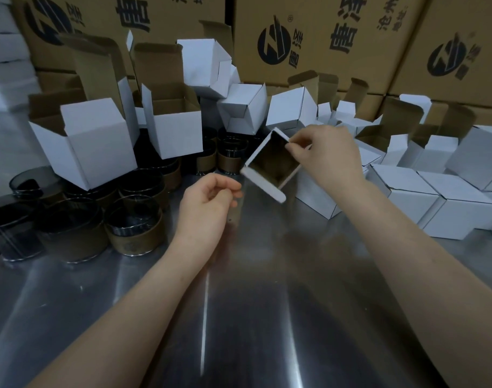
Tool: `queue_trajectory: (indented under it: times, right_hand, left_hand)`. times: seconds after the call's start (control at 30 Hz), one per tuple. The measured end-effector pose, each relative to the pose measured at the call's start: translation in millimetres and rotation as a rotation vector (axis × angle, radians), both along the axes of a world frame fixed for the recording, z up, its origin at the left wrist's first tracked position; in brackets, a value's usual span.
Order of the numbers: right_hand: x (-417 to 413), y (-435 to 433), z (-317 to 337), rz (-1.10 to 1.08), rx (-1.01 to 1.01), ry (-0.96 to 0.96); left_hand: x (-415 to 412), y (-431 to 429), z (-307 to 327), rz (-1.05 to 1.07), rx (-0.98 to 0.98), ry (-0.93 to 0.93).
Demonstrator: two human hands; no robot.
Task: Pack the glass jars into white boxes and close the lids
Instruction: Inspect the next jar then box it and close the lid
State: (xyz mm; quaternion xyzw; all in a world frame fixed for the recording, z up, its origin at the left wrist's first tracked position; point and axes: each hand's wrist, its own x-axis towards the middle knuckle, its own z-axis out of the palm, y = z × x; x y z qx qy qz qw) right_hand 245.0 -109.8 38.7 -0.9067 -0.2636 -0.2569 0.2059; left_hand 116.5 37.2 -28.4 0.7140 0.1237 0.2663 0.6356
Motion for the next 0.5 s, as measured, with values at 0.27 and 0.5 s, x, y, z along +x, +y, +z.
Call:
queue_trajectory:
  times: [0.27, 0.5]
  right_hand:
    - [13.9, 9.7, 8.8, -0.123, 0.174, 0.195]
    - [-10.3, 21.5, 11.7, -0.088, 0.114, 0.198]
  left_hand:
    - [-2.4, -1.0, 2.8, 0.006, -0.004, -0.002]
    - [-6.8, -2.3, 5.4, 0.024, 0.104, 0.000]
